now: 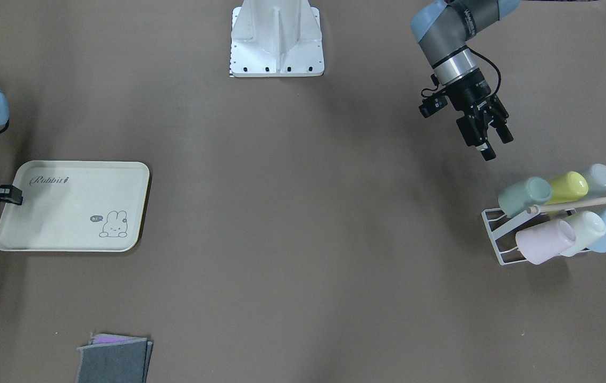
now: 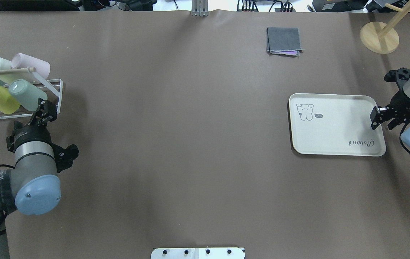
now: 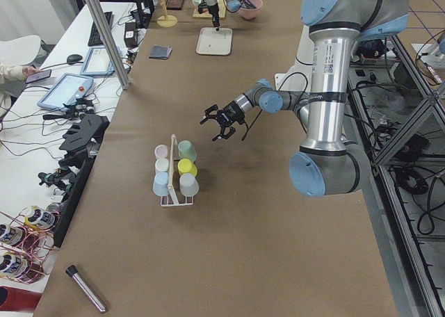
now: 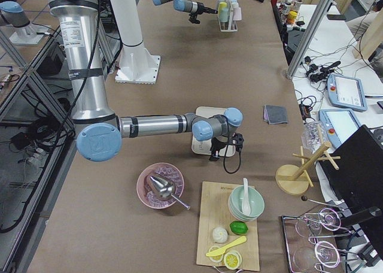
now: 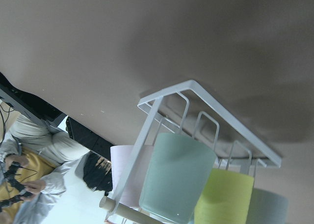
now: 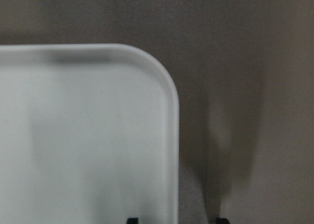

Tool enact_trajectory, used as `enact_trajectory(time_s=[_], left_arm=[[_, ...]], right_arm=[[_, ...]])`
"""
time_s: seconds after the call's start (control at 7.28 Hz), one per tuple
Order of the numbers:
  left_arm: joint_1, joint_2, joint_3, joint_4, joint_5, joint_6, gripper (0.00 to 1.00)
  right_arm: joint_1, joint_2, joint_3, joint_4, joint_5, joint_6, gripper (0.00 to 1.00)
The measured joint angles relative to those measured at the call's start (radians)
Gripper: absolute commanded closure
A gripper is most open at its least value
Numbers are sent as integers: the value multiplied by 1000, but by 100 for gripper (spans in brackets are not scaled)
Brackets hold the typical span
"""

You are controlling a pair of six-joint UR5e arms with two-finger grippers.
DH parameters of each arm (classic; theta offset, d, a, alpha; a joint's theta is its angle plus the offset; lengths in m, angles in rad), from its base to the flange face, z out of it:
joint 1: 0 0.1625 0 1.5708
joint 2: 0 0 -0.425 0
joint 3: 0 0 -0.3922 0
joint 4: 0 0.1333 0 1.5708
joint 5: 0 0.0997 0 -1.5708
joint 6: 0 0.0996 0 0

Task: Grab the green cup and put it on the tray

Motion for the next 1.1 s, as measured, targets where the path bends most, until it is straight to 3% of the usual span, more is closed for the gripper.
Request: enact_trajectory(time_s=[0.14,0.69,1.1], left_arm=[[10,-2,40,1,35,27,2],[25,-16,187,-1,121,42,2],[27,-11,228,3,181,70,2]], right_arm=[[1,0,4,0,3,0,61],[2,-7,5,0,2,-1,65],[2,-9,4,2,1,-1,77]])
